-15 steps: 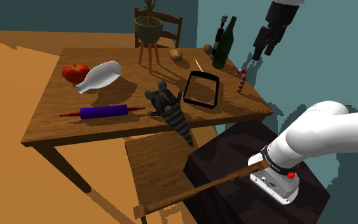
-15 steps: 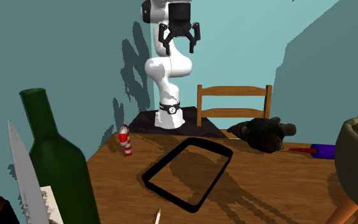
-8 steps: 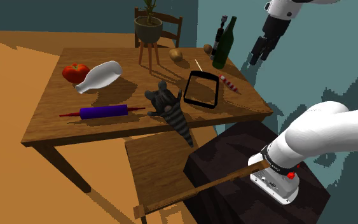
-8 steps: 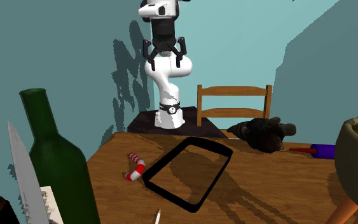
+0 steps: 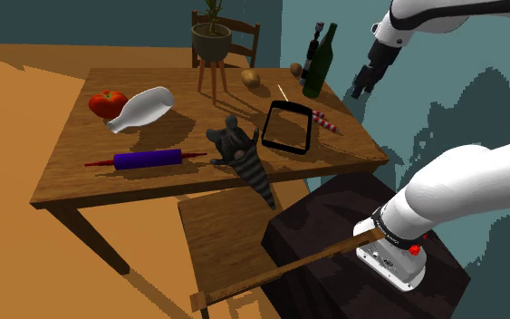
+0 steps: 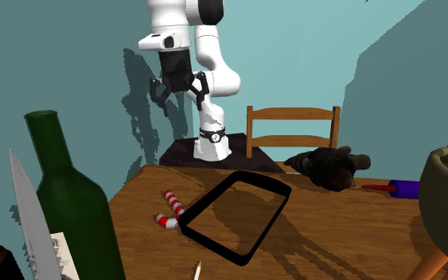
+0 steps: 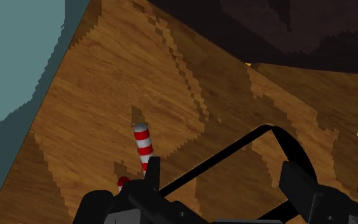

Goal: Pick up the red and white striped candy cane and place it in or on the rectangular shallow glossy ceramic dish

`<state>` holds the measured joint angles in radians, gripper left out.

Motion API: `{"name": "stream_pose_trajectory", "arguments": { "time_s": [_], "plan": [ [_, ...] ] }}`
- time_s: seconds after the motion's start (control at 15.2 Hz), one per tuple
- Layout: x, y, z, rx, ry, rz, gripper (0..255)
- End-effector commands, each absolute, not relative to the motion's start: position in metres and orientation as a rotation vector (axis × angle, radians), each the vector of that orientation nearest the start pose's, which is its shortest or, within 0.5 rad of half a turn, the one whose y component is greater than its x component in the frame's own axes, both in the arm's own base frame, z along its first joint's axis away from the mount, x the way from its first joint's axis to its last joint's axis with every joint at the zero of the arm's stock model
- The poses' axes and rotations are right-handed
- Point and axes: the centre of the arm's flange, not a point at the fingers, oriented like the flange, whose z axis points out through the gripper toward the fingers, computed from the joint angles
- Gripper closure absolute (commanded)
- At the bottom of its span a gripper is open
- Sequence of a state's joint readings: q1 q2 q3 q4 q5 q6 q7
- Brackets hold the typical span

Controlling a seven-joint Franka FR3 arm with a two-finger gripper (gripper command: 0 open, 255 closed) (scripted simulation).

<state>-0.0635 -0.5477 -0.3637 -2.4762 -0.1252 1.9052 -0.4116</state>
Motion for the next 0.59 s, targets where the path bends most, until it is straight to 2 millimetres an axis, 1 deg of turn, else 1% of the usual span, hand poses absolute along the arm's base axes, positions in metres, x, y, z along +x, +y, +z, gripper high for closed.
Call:
{"name": "stream_pose_trajectory", "arguments": {
  "time_s": [0.0,0.46,0.53],
  "plan": [
    [0.352,-0.193,0.449,-3.054,-0.133,0.008,0],
    [0.382,-0.261,0.395,-3.037,-0.15,-0.052,0],
    [0.384,-0.266,0.391,-3.036,-0.151,-0.057,0]
  ]
}}
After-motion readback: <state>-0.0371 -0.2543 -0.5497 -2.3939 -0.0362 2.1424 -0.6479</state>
